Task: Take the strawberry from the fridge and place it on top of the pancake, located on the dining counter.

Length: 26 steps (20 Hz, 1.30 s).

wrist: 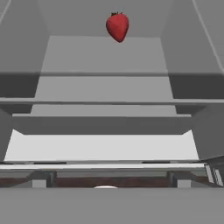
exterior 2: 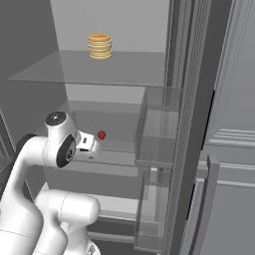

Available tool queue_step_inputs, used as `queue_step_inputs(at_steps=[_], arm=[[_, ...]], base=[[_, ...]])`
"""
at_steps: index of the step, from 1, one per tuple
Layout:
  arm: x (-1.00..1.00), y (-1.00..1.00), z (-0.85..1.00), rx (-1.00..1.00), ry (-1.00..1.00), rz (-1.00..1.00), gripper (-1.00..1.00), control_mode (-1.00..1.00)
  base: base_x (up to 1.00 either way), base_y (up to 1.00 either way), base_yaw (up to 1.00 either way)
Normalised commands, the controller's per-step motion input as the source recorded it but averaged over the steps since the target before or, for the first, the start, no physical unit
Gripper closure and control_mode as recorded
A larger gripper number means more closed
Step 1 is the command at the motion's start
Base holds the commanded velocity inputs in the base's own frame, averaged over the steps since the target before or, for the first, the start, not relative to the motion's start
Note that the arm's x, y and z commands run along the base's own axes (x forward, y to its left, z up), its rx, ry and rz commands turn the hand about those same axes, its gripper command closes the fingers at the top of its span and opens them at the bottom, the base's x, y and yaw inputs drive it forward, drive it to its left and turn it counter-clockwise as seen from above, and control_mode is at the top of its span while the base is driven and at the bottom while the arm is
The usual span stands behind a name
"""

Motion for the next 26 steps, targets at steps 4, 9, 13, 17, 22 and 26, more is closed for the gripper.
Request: queue_step_inputs(at_steps=[4, 9, 13, 17, 22, 26], arm=[[0.79, 0.0, 0.11, 0.0, -0.21, -0.07, -1.0, -1.0], [0.7, 0.03, 0.24, 0.0, -0.06, -0.06, -1.0, -1.0], [0.31, -0.01, 0.16, 0.0, 0.0, 0.0, -1.0, -1.0], [0.55, -0.05, 0.01, 0.0, 0.09, 0.04, -1.0, -1.0], [0.86, 0.0, -0.11, 0.0, 0.06, 0.06, -1.0, -1.0], [0.7, 0.0, -0.21, 0.0, 0.05, 0.05, -1.0, -1.0]], base=[[0.0, 0.0, 0.0], [0.0, 0.0, 0.0], [0.0, 0.0, 0.0], [0.0, 0.0, 0.0], [0.0, 0.0, 0.0], [0.0, 0.0, 0.0]])
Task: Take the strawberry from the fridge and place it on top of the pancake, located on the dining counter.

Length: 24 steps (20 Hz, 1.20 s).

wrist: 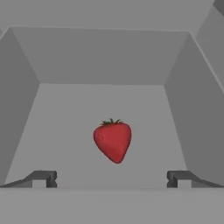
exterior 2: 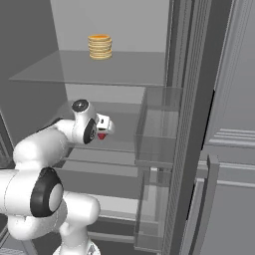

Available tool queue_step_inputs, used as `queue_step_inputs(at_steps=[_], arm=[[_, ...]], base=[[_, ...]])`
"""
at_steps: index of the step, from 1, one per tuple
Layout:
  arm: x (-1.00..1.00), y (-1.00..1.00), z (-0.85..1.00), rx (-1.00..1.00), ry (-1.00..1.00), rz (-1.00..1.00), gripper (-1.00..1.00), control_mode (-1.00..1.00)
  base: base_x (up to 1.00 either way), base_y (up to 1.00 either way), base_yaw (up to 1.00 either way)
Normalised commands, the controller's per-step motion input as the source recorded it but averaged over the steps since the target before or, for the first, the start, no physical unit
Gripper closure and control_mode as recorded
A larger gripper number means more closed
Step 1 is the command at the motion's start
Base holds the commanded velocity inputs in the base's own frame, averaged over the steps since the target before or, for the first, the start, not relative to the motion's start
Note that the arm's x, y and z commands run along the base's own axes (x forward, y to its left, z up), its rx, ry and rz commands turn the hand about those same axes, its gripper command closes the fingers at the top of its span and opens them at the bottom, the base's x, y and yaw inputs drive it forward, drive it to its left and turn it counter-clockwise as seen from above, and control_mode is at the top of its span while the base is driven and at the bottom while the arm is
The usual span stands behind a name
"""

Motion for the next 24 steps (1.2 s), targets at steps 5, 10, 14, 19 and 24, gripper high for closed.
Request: queue_step_inputs(at_steps=[5, 10, 14, 19, 24], arm=[[0.57, 0.0, -0.3, 0.0, 0.04, 0.03, -1.0, -1.0], [0.44, 0.0, -0.26, 0.0, 0.05, 0.01, -1.0, -1.0], [0.0, 0.0, -0.26, -0.02, 0.1, 0.0, -1.0, -1.0], [-0.13, 0.0, -0.04, -0.03, 0.01, 0.0, -1.0, -1.0], [-0.33, 0.0, -0.1, -0.03, -0.03, 0.0, -1.0, -1.0]], base=[[0.0, 0.0, 0.0], [0.0, 0.0, 0.0], [0.0, 0.0, 0.0], [0.0, 0.0, 0.0], [0.0, 0.0, 0.0]])
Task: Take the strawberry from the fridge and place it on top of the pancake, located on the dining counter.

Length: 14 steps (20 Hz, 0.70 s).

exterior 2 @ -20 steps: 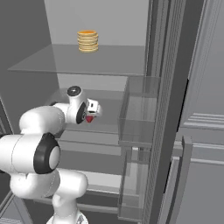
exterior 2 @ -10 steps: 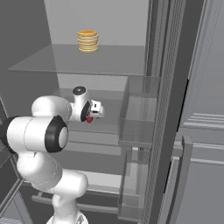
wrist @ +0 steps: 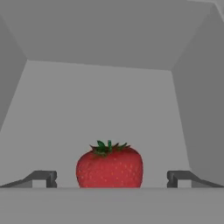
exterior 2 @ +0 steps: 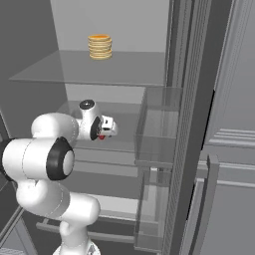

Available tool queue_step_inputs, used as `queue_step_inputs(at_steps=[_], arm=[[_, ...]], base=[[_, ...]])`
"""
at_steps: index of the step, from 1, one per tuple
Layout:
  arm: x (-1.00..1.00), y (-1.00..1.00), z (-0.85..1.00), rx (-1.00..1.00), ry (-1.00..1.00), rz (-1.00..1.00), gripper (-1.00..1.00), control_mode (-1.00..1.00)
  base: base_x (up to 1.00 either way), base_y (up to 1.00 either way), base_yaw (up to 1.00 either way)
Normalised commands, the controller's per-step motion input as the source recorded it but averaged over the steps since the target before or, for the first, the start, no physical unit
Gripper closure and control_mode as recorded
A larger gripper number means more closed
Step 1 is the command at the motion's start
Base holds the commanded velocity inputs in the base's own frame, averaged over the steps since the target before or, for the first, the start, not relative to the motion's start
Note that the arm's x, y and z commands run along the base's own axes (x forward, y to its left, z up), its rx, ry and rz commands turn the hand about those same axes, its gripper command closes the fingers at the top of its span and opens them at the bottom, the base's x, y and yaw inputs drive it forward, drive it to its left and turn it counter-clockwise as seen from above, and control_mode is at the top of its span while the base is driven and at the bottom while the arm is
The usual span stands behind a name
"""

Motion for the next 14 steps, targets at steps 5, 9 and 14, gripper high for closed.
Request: queue_step_inputs(at_steps=[5, 9, 14], arm=[[-0.13, 0.0, -0.03, -0.01, -0.04, 0.0, -1.0, -1.0], [0.38, 0.0, 0.0, 0.0, -0.03, 0.0, -1.0, -1.0], [0.16, -0.01, -0.09, 0.0, 0.0, 0.0, -1.0, -1.0]], base=[[0.0, 0.0, 0.0], [0.0, 0.0, 0.0], [0.0, 0.0, 0.0]])
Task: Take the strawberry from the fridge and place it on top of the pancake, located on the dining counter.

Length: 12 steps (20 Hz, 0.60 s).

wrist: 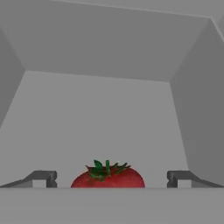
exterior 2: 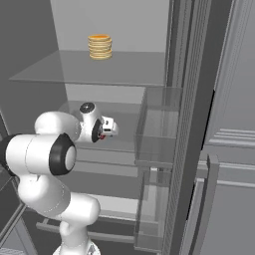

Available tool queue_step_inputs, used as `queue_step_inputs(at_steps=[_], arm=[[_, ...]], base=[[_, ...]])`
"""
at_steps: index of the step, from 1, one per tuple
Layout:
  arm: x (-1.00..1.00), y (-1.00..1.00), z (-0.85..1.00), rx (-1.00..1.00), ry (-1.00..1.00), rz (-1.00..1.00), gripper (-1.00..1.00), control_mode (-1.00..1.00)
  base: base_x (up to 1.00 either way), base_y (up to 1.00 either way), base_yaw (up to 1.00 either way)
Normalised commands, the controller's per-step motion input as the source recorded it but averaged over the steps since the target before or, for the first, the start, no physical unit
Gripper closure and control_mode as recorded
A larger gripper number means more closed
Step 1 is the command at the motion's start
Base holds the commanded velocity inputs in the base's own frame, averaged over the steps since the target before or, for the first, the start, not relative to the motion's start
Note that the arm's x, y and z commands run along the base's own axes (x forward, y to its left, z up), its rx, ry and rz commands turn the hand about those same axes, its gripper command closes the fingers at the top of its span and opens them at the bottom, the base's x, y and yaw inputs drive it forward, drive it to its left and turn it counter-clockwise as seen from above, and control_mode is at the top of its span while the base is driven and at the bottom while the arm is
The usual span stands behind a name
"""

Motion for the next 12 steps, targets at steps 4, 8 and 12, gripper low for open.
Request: queue_step_inputs(at_steps=[4, 8, 12], arm=[[0.0, 0.0, -0.19, 0.0, 0.0, 0.0, -1.0, -1.0], [0.0, 0.0, -0.16, 0.0, 0.01, 0.0, 1.0, -1.0], [-0.17, -0.01, -0.03, 0.0, 0.02, -0.01, 1.0, -1.0]], base=[[0.0, 0.0, 0.0], [0.0, 0.0, 0.0], [0.0, 0.0, 0.0]])
